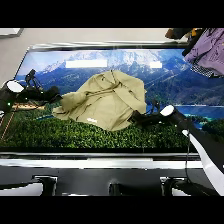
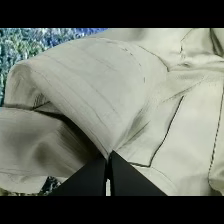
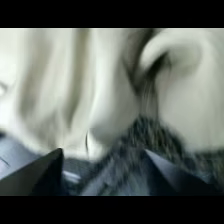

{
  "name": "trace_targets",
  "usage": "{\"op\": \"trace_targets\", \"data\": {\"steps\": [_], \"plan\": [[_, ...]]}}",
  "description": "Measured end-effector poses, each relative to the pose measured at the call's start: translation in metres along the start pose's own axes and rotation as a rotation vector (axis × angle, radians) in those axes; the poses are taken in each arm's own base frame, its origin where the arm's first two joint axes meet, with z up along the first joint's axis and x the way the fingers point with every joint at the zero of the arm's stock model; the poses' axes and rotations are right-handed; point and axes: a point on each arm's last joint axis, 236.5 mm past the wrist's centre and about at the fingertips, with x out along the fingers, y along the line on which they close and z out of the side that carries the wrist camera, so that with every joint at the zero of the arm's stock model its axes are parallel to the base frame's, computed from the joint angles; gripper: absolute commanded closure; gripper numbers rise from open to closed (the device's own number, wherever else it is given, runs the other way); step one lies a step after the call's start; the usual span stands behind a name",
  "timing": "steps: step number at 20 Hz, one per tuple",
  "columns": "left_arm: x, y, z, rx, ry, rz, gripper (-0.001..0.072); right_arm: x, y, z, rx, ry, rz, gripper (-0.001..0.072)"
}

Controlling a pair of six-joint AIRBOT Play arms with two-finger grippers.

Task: Fold the clothes and pants, and hang the long-sleeved shirts on hangers.

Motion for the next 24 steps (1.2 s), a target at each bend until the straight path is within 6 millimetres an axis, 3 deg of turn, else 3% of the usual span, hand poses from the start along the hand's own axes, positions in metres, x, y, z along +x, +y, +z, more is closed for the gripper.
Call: {"op": "trace_targets", "data": {"steps": [2, 3, 7, 9, 11, 14, 17, 20, 22, 24], "plan": [[0.000, 0.001, 0.000, 0.002, 0.000, 0.003, 0.0686, 0.008, -0.001, 0.007, 0.028, -0.031, 0.007, 0.0617], [0.000, 0.001, 0.000, 0.002, 0.000, 0.003, 0.0686, 0.011, -0.001, 0.010, 0.042, -0.046, 0.012, 0.0680], [-0.009, 0.005, 0.002, -0.022, -0.004, 0.005, 0.0688, -0.002, 0.014, 0.019, 0.010, -0.094, 0.028, 0.0681], [-0.028, 0.002, 0.009, -0.026, -0.041, -0.004, 0.0688, -0.027, 0.032, 0.025, -0.054, -0.137, 0.025, 0.0681], [-0.057, -0.010, 0.023, -0.019, -0.111, -0.032, 0.0688, -0.066, 0.062, 0.038, -0.151, -0.218, 0.022, 0.0681], [-0.119, -0.043, 0.046, 0.032, -0.249, -0.090, 0.0687, -0.155, 0.124, 0.059, -0.323, -0.404, 0.023, 0.0681], [-0.210, -0.085, 0.064, 0.122, -0.448, -0.144, 0.0687, -0.271, 0.186, 0.060, -0.488, -0.639, 0.031, 0.0681], [-0.311, -0.120, 0.057, 0.189, -0.664, -0.181, 0.0687, -0.396, 0.226, 0.022, -0.603, -0.875, 0.058, 0.0680], [-0.372, -0.134, 0.039, 0.210, -0.797, -0.193, 0.0687, -0.466, 0.236, -0.020, -0.654, -1.011, 0.103, 0.0680], [-0.420, -0.144, 0.014, 0.222, -0.913, -0.190, 0.0687, -0.522, 0.234, -0.067, -0.689, -1.126, 0.161, 0.0680]]}}
